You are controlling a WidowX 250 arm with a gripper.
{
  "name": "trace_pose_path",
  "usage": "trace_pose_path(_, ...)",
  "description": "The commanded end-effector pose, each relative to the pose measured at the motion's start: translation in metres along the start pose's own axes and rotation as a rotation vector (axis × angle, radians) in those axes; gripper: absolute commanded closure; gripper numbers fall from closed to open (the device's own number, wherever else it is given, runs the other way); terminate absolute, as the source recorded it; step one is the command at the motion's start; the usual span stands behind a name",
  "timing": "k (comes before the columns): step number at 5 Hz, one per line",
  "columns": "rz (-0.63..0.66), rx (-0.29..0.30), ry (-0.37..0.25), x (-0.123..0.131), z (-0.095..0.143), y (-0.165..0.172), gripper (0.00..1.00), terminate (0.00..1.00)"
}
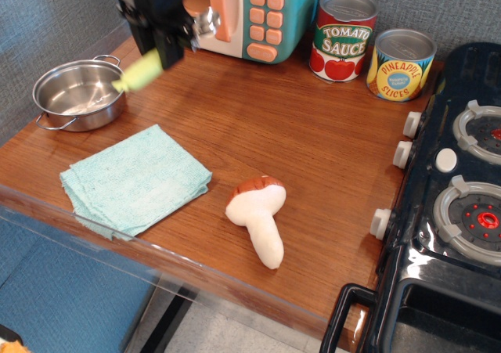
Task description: Place the corn onto the blue cloth
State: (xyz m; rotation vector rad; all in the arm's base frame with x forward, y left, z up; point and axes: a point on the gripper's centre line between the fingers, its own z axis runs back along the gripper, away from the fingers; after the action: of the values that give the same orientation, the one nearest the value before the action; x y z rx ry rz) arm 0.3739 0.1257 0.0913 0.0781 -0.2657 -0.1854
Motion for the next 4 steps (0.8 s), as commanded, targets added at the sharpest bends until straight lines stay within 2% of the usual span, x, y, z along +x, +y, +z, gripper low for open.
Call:
trace_pose_path(1,-0.035,-0.031,0.014,-0.048,0.025,-0.023,1.00,0.00)
trace_pose_path(2,-0.040,-0.058,0.054,-0.075,0.015,-0.031,1.00,0.00)
trace_pose_path(4,-0.074,-0.069,0.139,-0.106,-0.003,-0.037,1.00,0.00)
